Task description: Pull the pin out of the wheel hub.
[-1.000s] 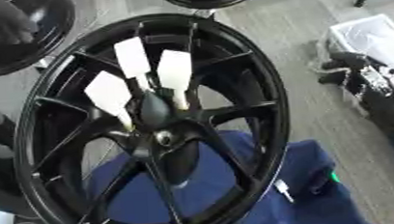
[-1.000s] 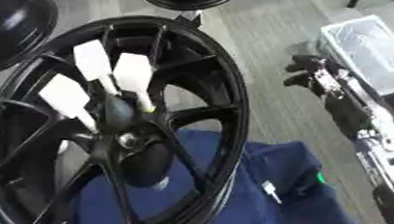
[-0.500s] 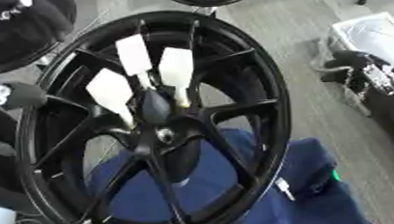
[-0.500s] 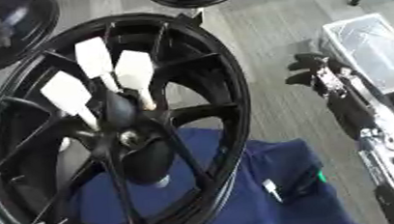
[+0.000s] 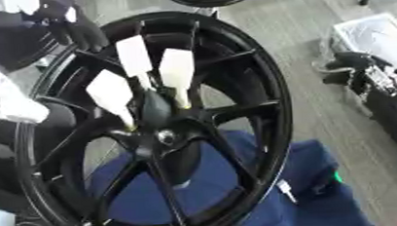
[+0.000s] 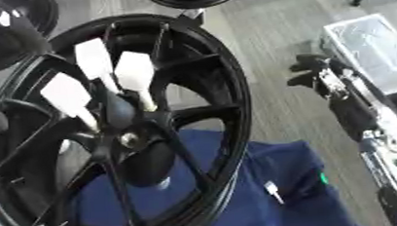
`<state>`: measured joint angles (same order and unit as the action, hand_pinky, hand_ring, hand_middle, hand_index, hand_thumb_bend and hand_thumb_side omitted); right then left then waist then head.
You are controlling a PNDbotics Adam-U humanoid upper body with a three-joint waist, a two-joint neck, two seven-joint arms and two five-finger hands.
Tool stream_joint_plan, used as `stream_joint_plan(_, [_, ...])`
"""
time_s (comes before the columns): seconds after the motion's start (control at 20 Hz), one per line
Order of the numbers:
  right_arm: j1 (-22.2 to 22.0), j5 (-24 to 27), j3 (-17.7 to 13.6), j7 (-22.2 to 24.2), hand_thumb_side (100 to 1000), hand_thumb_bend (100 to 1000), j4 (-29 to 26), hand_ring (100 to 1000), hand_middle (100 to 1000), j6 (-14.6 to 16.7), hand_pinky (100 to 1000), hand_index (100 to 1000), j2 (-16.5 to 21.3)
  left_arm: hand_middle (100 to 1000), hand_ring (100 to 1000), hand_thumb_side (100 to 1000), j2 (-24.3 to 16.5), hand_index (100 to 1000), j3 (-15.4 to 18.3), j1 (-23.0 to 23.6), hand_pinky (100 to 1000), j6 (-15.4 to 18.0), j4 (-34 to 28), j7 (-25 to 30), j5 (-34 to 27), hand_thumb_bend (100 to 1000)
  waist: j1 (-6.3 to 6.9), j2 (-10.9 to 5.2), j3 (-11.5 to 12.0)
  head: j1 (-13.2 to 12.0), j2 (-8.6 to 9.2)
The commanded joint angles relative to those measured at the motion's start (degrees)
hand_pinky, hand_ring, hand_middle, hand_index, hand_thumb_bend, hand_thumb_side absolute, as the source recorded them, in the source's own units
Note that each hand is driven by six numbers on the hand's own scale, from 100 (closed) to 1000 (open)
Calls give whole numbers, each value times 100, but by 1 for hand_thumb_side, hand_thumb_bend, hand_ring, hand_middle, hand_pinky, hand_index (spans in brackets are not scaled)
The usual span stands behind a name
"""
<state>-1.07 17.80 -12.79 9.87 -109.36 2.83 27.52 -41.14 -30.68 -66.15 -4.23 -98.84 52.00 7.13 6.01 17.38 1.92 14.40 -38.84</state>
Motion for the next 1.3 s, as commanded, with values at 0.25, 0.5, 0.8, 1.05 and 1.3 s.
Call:
stream_joint_plan(0.25, [23,-38,-10,21,727,100,-47,697,721,9,893,815,164,758,804,278,-34,861,-144,-91,802,287,137,-3,485,574,-35,-143,-4,29,109])
stream_joint_plan(0.5, [18,-53,-7,25,728,100,-42,697,721,8,893,816,158,744,792,290,-39,850,-139,-27,795,369,278,-3,588,578,-38,-138,6,15,82])
stream_joint_plan(0.8, [19,-64,4,35,730,100,-35,698,721,5,893,816,160,746,787,288,-80,862,-134,28,791,357,312,-3,634,587,-36,-137,14,19,78])
stream_joint_plan(1.05, [27,-64,7,40,729,100,-34,698,721,4,893,816,157,753,789,287,-87,862,-151,67,791,321,292,-3,667,595,-39,-133,11,32,117])
stream_joint_plan(1.3, [29,-66,8,43,728,100,-34,698,722,3,893,816,155,749,789,291,-71,854,-201,91,791,339,357,-3,725,597,-38,-130,3,79,158])
